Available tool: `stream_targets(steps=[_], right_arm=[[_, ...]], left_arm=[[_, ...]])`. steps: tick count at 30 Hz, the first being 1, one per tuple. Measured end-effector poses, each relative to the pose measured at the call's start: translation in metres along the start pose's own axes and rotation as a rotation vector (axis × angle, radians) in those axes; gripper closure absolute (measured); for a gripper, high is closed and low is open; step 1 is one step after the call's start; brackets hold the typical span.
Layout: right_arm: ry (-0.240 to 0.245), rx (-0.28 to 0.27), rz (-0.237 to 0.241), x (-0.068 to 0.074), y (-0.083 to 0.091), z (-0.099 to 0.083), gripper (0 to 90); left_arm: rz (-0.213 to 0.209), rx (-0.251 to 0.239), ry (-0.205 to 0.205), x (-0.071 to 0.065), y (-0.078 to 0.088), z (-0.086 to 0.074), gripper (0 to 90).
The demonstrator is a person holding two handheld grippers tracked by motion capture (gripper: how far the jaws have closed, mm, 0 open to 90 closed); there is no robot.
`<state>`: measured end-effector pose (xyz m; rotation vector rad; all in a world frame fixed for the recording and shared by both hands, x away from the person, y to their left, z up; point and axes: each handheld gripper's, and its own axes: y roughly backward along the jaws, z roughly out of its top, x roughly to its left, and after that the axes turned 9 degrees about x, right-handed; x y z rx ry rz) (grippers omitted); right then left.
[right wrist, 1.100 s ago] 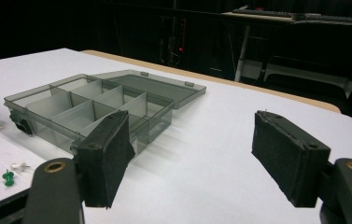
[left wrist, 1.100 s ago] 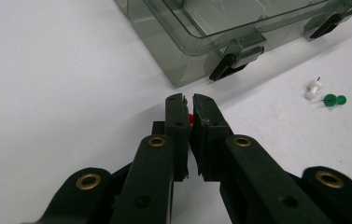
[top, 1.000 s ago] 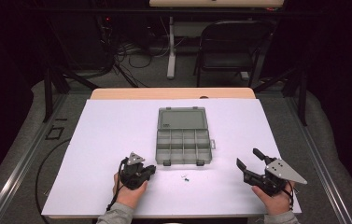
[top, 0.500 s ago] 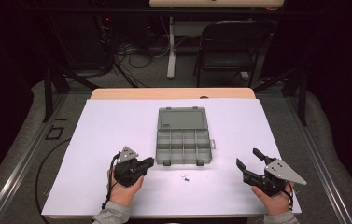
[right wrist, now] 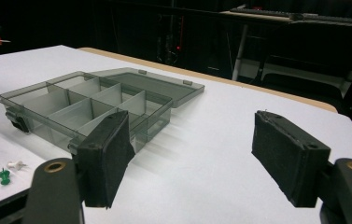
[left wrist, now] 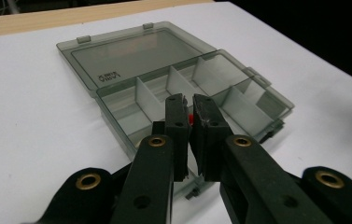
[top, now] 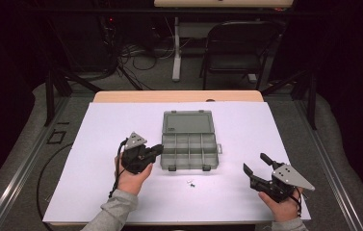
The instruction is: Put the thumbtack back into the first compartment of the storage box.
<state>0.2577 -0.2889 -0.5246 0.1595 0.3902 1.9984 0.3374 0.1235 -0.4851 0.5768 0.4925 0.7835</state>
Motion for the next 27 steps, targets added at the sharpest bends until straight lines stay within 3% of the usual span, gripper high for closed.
stream_targets(steps=[3,12,21,27], right_arm=[[-0.005,-0.002,-0.001,0.000,0.000,0.000,27.7],[0.000,0.003,0.000,0.000,-0.001,-0.001,27.7],[0.001,0.005,0.003,-0.001,-0.001,-0.001,27.7],[0.000,0.006,0.004,-0.001,-0.001,-0.001,27.7]], left_arm=[[-0.003,0.017,0.021,0.005,-0.013,0.002,85.1],[0.010,0.058,0.031,0.014,-0.041,0.012,85.1],[0.017,0.091,0.072,0.024,-0.065,0.019,84.9],[0.030,0.114,0.072,0.027,-0.074,0.020,84.8]])
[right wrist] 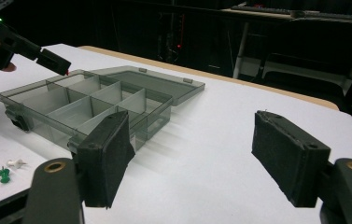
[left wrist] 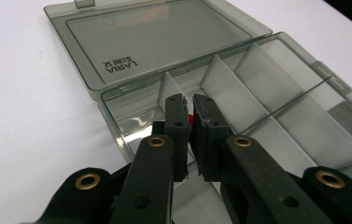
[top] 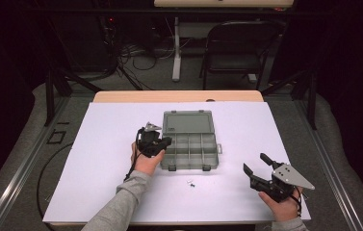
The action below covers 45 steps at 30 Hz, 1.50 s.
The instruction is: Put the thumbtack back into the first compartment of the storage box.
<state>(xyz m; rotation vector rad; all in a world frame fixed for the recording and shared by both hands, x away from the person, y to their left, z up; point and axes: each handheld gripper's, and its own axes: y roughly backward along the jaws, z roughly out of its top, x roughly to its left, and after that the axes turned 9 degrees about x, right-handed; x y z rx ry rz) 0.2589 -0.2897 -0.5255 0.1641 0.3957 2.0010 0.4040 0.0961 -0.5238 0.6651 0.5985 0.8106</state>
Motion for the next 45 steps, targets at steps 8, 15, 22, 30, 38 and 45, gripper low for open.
stream_targets(steps=[8,15,22,30,38,45], right_arm=[[0.001,0.001,0.001,0.000,0.000,0.000,27.7],[-0.003,0.004,0.003,0.000,0.000,0.000,27.7],[-0.001,0.004,0.002,0.000,-0.001,0.000,27.7],[0.001,0.005,0.000,0.001,-0.001,0.000,27.7],[-0.004,0.006,-0.002,0.001,-0.001,-0.001,27.7],[0.000,0.012,-0.004,0.001,-0.001,-0.001,27.6]], left_arm=[[0.002,0.008,0.003,0.003,-0.005,0.000,83.9],[0.004,0.000,-0.006,0.003,-0.005,0.000,78.0],[0.025,-0.089,-0.084,-0.005,0.006,0.000,49.7],[0.028,-0.135,-0.172,-0.018,0.024,-0.005,38.4],[-0.056,-0.138,-0.201,-0.024,0.041,-0.030,35.6],[-0.144,-0.148,-0.205,-0.029,0.053,-0.052,35.6]])
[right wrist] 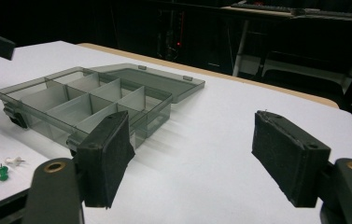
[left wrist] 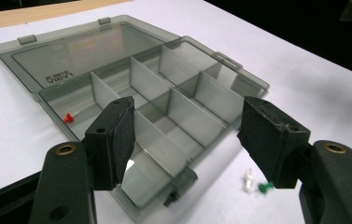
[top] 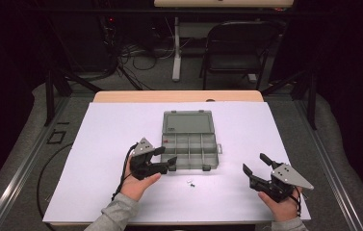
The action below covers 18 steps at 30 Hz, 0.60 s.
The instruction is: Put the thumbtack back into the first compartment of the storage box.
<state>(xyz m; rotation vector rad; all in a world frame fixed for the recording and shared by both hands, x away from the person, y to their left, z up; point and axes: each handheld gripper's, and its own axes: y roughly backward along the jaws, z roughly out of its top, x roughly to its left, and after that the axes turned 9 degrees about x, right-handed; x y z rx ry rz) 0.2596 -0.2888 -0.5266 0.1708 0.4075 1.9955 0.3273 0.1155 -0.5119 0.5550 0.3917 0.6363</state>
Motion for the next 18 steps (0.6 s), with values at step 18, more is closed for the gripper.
stream_targets(steps=[18], right_arm=[[0.004,-0.012,0.002,-0.001,0.001,0.000,27.6]], left_arm=[[0.021,0.030,-0.055,-0.016,-0.004,-0.008,38.2]])
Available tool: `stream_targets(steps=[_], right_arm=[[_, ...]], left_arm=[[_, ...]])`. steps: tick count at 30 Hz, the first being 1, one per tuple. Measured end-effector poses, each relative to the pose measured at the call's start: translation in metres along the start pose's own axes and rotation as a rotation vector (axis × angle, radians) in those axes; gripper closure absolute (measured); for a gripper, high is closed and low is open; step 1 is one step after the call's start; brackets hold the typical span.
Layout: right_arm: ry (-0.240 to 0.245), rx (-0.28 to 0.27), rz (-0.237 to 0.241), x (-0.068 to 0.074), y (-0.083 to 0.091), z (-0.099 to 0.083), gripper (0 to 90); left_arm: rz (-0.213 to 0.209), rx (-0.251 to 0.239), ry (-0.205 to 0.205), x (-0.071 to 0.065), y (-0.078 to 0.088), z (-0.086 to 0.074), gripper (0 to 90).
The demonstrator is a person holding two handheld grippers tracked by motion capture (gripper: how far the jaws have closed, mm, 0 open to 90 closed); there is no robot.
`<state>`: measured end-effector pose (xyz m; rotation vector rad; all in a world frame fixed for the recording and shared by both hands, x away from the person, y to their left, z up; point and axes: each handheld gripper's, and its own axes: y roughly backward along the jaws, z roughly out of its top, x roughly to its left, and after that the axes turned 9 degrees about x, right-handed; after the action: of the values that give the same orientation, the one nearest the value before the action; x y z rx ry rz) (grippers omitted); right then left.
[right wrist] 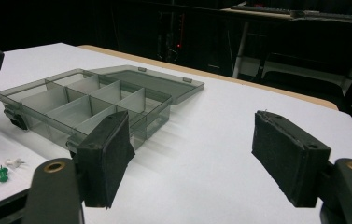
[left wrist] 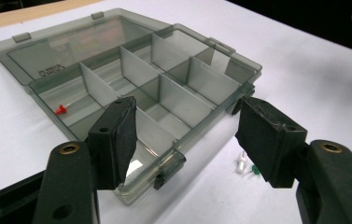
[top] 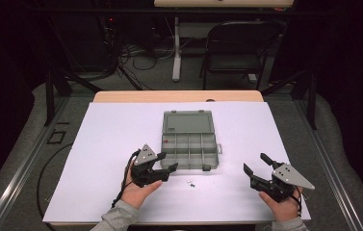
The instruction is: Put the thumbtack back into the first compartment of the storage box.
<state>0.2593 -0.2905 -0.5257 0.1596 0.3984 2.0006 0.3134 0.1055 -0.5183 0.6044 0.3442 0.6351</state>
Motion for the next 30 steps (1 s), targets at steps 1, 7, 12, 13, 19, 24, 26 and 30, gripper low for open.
stream_targets(steps=[1,7,12,13,19,24,26,30], right_arm=[[0.000,0.000,0.000,0.000,0.000,0.000,27.6],[-0.001,0.003,0.002,0.000,0.000,0.000,27.6],[0.002,0.002,0.000,0.000,0.000,0.000,27.6],[0.002,0.004,0.002,0.000,0.000,0.000,27.6],[0.002,0.005,0.006,0.000,0.000,0.000,27.6],[0.001,0.002,0.007,0.000,0.000,0.000,27.6],[0.002,0.003,0.008,0.000,-0.001,0.000,27.6],[0.004,0.005,0.008,0.001,0.000,0.000,27.6]], left_arm=[[0.000,0.000,0.000,0.000,0.000,0.000,39.0],[-0.041,0.063,-0.022,-0.017,-0.016,-0.004,43.5],[-0.056,0.106,-0.042,-0.027,-0.029,-0.008,54.0],[-0.059,0.133,-0.051,-0.029,-0.035,-0.009,56.1],[-0.064,0.152,-0.040,-0.032,-0.047,-0.012,67.0],[-0.077,0.176,-0.021,-0.032,-0.052,-0.012,74.4],[-0.078,0.181,-0.024,-0.033,-0.054,-0.012,75.9],[-0.079,0.196,-0.021,-0.033,-0.056,-0.012,77.6]])
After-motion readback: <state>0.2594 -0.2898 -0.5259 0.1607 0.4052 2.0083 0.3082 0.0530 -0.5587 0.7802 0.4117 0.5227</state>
